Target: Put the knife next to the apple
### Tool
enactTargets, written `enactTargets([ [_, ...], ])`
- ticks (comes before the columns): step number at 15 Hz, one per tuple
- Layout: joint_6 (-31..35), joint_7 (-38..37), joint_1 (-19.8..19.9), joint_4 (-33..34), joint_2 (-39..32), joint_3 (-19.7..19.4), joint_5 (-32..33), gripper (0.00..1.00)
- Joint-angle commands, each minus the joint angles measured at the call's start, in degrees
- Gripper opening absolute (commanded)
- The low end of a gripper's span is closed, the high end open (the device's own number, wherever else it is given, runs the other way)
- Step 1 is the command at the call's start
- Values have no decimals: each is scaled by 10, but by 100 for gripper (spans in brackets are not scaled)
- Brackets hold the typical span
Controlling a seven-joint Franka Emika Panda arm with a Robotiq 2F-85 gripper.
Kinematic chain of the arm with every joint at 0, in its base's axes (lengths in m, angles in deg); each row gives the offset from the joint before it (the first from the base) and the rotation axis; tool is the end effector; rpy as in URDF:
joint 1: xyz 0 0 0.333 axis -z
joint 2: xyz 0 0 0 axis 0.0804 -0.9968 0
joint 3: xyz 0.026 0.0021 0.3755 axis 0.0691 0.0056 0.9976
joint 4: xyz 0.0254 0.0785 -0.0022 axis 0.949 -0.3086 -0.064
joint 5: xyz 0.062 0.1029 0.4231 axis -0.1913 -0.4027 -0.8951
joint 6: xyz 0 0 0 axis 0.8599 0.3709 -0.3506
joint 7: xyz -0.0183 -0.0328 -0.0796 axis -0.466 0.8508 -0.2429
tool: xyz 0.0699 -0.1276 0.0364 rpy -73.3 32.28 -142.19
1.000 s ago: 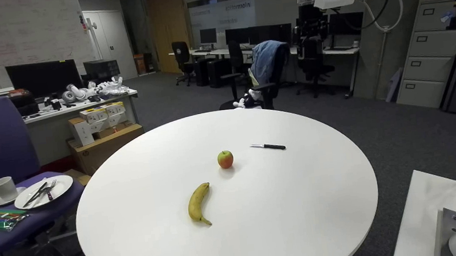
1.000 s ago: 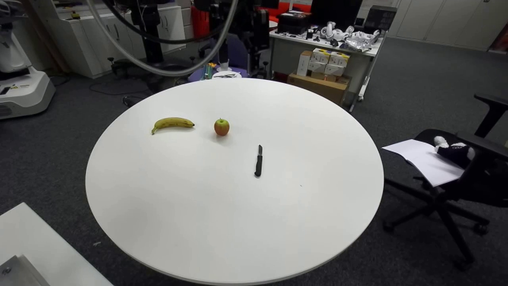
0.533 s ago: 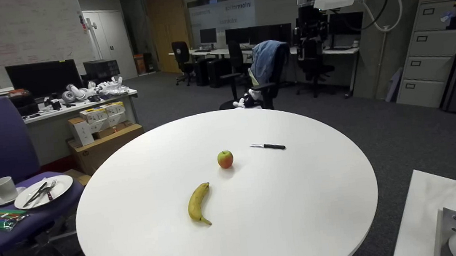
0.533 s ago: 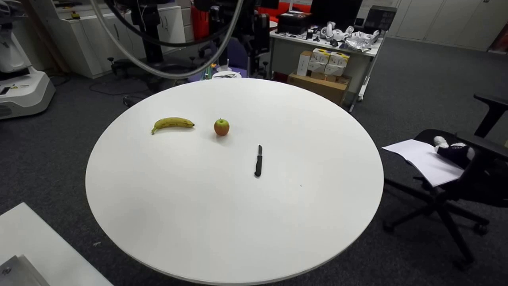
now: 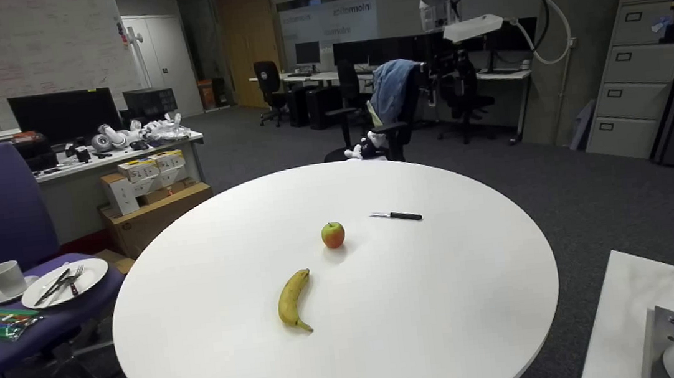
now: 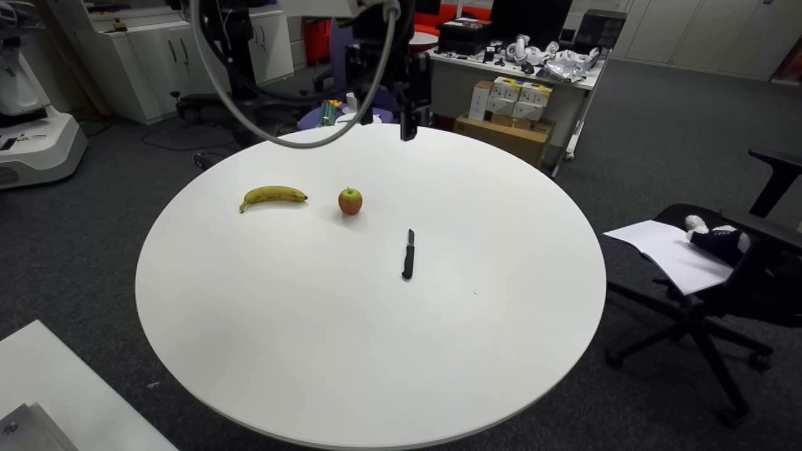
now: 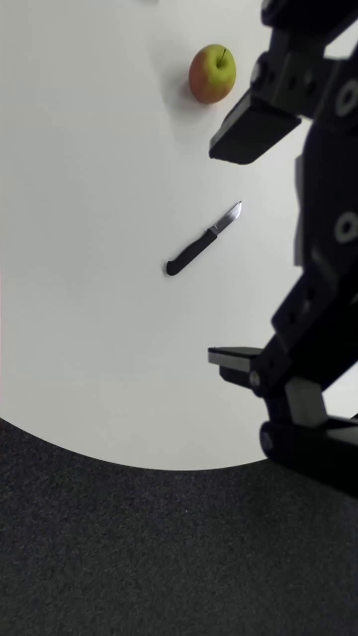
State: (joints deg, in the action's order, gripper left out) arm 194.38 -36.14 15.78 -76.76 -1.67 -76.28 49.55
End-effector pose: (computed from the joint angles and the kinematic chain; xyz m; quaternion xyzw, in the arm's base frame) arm 0.6005 -0.2288 0.5016 0.9847 -0.1648 -0.0148 0.0555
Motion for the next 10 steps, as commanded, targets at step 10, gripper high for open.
enactTargets([
  [10,59,190,25,128,-195,13,-17,100],
])
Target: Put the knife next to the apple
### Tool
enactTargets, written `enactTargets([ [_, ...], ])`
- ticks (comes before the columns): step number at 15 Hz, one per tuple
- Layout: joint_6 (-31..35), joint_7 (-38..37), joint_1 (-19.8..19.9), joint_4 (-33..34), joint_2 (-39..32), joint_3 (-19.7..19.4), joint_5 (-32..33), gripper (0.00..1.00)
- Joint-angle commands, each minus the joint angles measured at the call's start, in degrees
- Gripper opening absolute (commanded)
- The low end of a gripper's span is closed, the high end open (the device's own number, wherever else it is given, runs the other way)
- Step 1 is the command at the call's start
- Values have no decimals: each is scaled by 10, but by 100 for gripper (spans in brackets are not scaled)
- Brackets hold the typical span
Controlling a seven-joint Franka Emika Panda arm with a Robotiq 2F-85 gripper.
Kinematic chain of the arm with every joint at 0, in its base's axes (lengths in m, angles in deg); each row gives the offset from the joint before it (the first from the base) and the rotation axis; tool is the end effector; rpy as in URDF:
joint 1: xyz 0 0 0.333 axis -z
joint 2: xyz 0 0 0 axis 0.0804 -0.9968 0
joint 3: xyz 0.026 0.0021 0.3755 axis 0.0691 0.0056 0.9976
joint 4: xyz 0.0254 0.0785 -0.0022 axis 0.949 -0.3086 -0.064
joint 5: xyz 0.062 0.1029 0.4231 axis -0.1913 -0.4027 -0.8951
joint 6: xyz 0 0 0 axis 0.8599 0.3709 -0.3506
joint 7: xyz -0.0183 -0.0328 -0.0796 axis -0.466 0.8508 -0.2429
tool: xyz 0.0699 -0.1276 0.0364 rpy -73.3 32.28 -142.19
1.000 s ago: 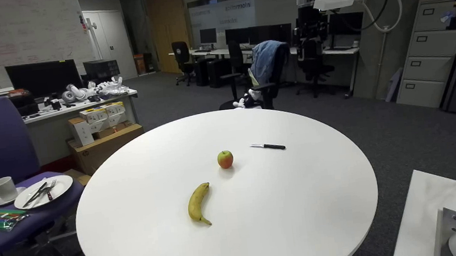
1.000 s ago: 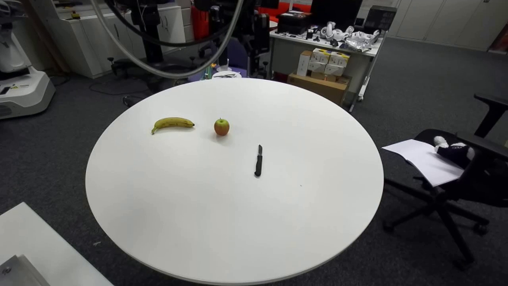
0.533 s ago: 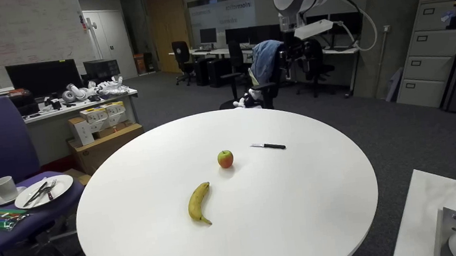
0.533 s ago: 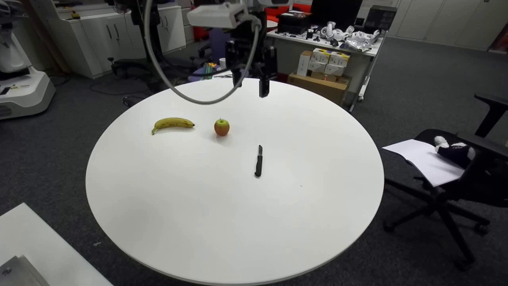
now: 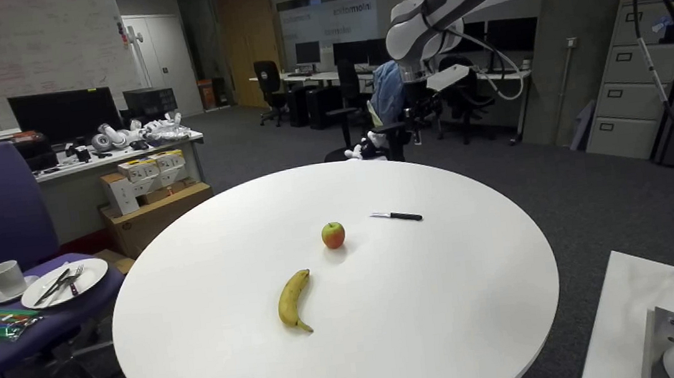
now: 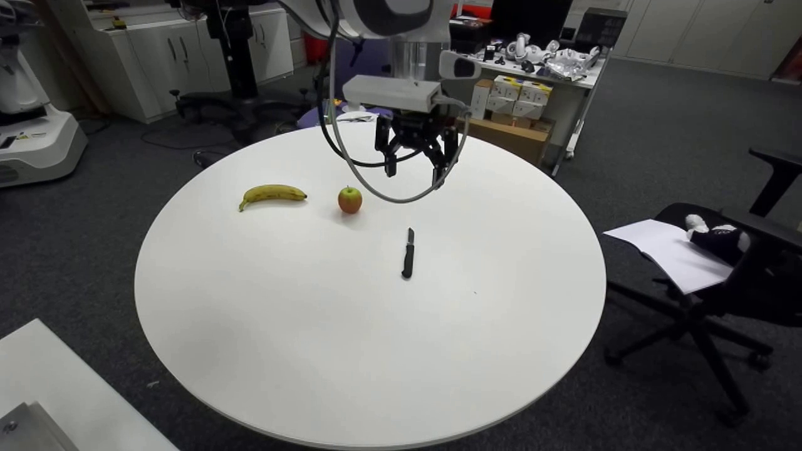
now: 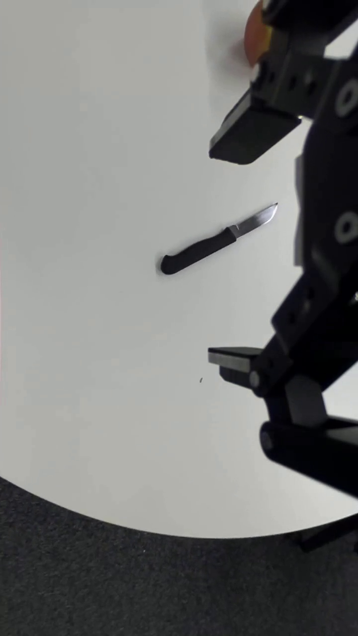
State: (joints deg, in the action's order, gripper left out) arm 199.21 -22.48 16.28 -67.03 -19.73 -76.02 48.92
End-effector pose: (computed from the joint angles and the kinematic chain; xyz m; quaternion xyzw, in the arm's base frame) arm 0.6849 -0.2508 0.3813 0.9959 -0.0403 -0.0537 0.0599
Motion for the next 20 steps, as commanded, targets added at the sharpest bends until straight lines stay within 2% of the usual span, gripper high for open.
enactTargets([
  [1,15,64,23,33,-17,12,-11,100],
  [2,12,66,26,37,-20,12,-18,100],
  [3,3,38,13,20,-14,6,0,100],
  [11,9,43,13,24,-17,10,-2,100],
  [15,4,52,18,69,-65,20,-12,100],
  [20,29,72,22,112,-139,28,1,100],
])
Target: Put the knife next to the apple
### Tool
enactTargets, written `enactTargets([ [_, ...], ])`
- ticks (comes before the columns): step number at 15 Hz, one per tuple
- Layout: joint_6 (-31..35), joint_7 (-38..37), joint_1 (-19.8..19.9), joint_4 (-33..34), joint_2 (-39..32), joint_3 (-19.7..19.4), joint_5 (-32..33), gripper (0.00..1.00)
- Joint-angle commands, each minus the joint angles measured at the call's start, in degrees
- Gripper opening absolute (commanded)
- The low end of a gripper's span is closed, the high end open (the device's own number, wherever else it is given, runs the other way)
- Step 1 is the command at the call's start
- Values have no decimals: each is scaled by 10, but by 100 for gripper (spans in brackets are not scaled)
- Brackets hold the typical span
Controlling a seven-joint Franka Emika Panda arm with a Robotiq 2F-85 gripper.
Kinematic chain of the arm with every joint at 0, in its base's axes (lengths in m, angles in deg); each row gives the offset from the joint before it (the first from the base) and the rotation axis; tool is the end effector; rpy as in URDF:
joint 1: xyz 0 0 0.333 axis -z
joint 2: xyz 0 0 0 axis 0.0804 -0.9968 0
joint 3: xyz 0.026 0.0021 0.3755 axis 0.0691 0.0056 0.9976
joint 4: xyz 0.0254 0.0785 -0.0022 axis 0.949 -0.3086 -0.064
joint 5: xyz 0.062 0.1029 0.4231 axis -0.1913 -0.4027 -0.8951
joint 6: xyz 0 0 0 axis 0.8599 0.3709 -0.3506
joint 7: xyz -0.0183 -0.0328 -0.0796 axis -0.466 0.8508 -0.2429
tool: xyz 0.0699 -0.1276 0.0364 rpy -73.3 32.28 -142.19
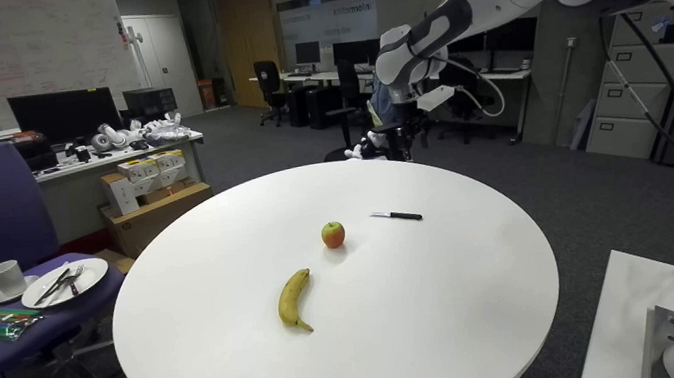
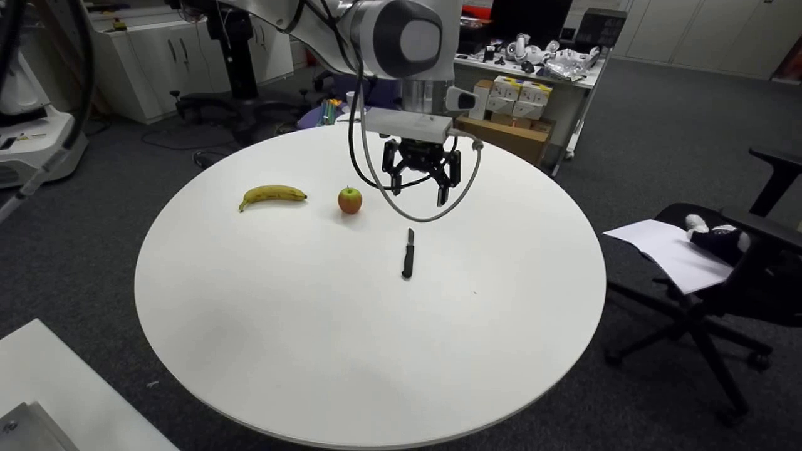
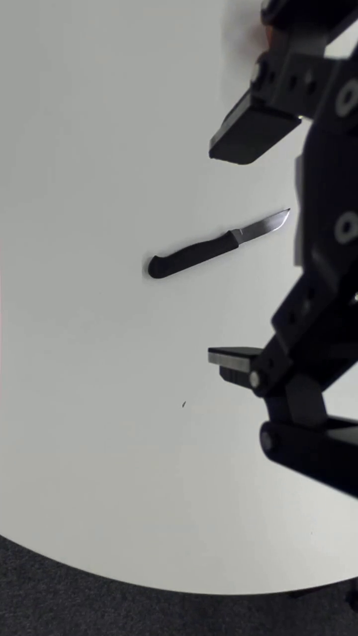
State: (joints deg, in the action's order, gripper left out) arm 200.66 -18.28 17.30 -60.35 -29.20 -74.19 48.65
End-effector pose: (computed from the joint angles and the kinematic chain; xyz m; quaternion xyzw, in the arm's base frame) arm 0.7258 -0.2517 0.3168 0.9963 0.0067 -0.0667 0.0541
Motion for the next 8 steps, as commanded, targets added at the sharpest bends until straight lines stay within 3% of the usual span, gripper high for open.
enactTargets([
  [1,19,39,12,55,-57,10,7,100],
  [8,31,125,29,114,-121,34,-3,100],
])
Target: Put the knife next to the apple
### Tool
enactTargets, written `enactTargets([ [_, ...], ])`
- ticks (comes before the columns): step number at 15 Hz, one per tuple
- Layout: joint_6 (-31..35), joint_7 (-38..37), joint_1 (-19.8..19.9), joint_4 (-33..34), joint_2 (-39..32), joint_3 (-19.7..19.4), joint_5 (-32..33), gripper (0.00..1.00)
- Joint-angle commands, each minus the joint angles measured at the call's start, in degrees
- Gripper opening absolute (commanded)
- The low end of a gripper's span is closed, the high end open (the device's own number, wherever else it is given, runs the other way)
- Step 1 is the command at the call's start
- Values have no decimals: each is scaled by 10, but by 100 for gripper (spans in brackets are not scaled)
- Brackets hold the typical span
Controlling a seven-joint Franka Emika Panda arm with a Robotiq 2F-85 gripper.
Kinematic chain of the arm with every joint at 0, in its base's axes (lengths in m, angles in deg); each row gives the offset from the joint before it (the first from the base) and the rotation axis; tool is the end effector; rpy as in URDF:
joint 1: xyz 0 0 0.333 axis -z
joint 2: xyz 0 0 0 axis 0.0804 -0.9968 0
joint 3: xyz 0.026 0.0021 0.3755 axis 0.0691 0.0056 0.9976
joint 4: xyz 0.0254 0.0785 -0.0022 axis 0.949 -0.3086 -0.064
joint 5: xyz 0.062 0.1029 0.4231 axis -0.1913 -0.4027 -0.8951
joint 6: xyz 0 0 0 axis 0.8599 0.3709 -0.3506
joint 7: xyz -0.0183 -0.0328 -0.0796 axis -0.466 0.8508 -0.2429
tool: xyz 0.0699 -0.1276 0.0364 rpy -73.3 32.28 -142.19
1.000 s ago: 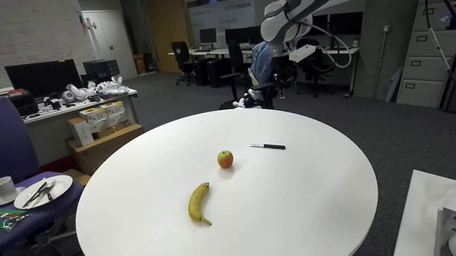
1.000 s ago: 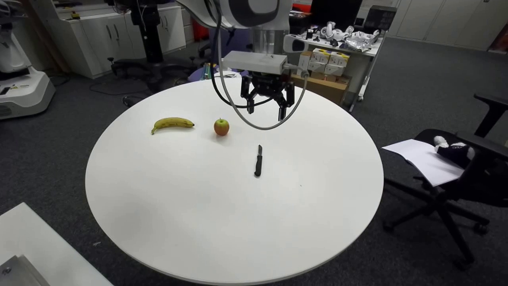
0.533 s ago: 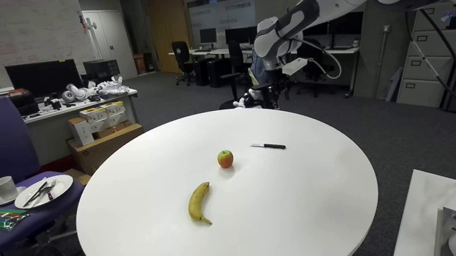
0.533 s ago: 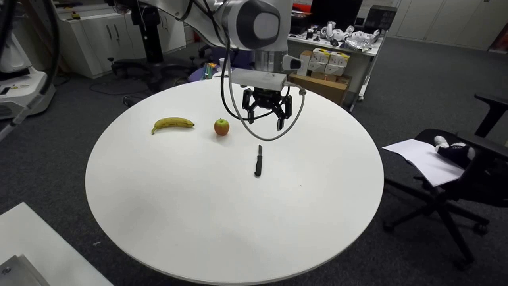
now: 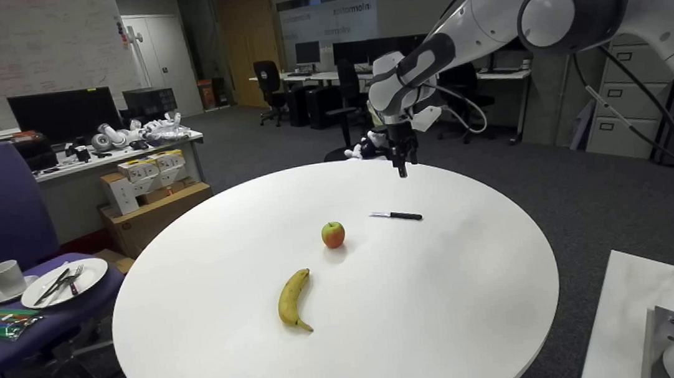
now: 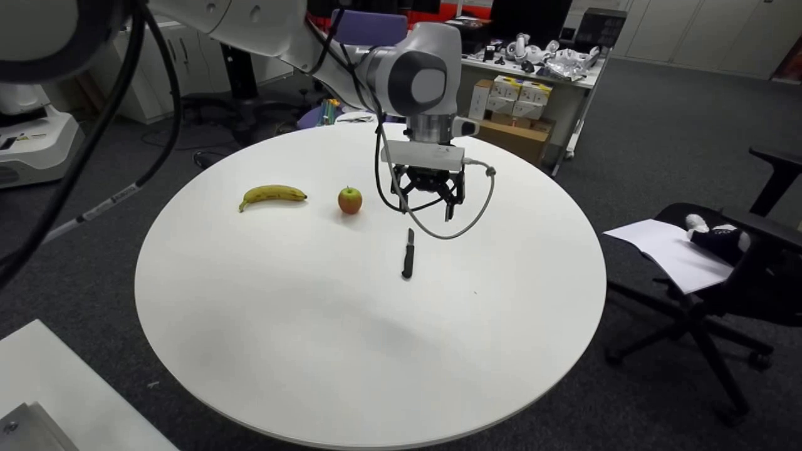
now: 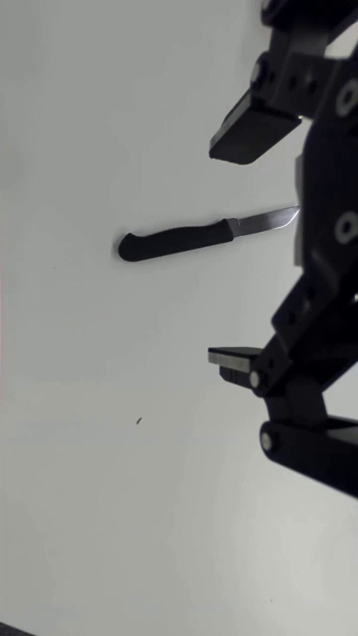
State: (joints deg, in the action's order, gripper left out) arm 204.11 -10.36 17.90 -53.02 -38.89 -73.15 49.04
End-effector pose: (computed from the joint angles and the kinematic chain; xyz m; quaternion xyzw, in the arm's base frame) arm 0.7653 -0.2566 0.2507 0.9926 0.0868 -0.0628 0.0566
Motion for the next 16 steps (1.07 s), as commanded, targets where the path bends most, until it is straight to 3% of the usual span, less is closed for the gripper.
enactTargets([
  [1,-6,59,29,47,-32,31,-12,100],
  [6,-23,102,45,80,-71,49,-18,100],
  [16,-41,86,30,112,-127,42,-5,100],
])
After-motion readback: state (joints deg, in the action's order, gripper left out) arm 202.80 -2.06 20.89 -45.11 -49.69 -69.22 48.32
